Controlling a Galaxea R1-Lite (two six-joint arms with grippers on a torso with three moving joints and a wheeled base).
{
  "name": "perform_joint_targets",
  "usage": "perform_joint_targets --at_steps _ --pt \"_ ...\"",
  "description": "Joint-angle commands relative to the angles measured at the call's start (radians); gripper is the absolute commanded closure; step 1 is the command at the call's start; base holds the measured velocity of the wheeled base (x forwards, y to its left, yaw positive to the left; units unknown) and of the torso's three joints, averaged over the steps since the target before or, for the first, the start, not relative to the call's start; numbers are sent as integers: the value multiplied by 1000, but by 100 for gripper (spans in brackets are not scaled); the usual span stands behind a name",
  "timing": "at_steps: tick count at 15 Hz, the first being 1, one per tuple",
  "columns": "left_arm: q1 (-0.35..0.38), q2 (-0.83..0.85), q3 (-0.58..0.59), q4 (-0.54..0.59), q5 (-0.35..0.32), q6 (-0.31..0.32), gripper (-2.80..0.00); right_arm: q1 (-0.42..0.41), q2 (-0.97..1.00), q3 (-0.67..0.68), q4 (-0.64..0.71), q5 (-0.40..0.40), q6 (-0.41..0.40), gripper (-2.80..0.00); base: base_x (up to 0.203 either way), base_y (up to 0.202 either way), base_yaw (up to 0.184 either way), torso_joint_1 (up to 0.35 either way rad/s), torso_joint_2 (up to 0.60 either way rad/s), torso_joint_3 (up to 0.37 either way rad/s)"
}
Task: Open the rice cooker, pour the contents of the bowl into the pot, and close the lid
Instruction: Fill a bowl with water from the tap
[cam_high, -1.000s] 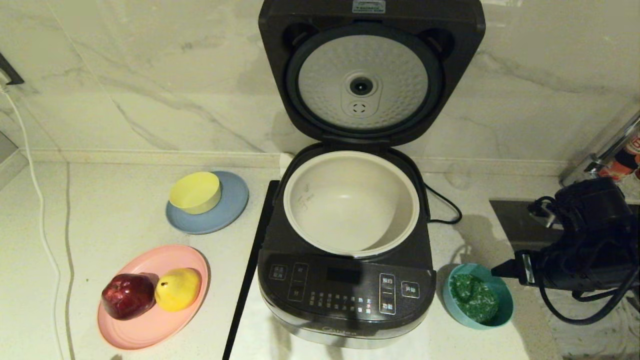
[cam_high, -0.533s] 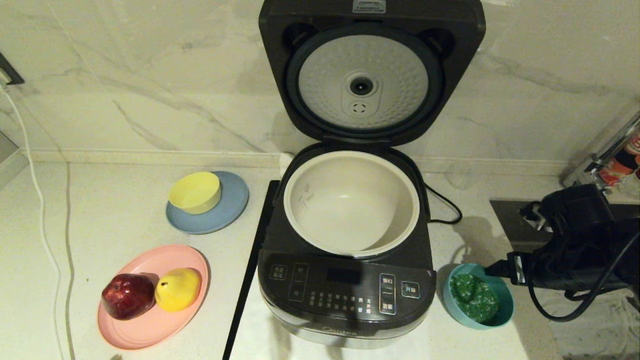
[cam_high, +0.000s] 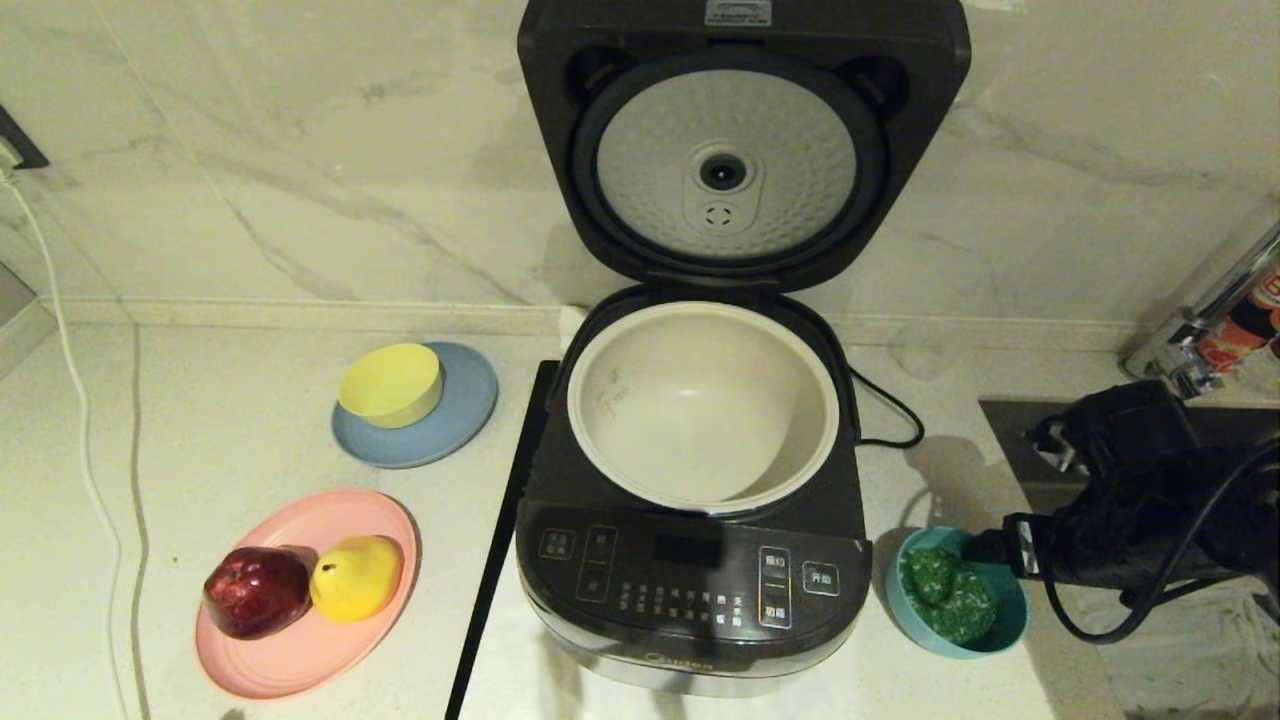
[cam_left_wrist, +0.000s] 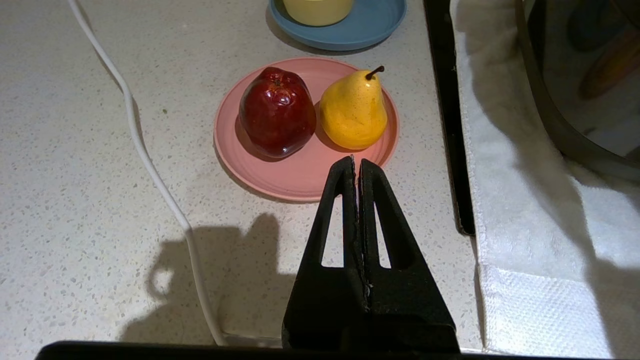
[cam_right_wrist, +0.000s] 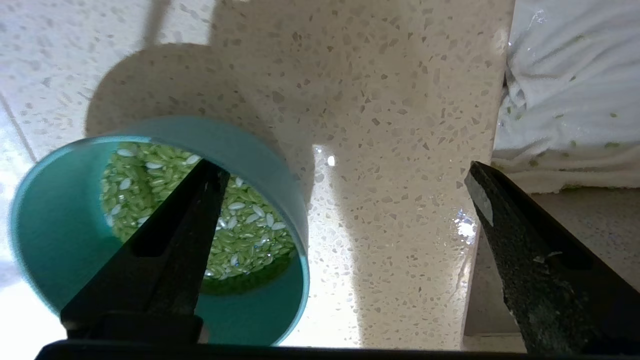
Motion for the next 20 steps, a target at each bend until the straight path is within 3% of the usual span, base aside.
perform_joint_targets --at_steps 1,6,7,8,20 --pt "0 -1 0 0 0 0 0 2 19 -3 0 0 2 -280 0 0 0 0 0 0" --pt "0 -1 0 0 0 0 0 0 49 16 -45 -2 2 -280 0 0 0 0 0 0" --pt "0 -1 0 0 0 0 0 0 54 25 -74 -10 2 -33 0 0 0 0 0 0" --pt "0 -1 0 0 0 0 0 2 59 25 -90 -22 3 0 0 0 0 0 0 0" --pt "0 -1 0 0 0 0 0 6 31 53 -90 -23 7 0 0 0 0 0 0 0"
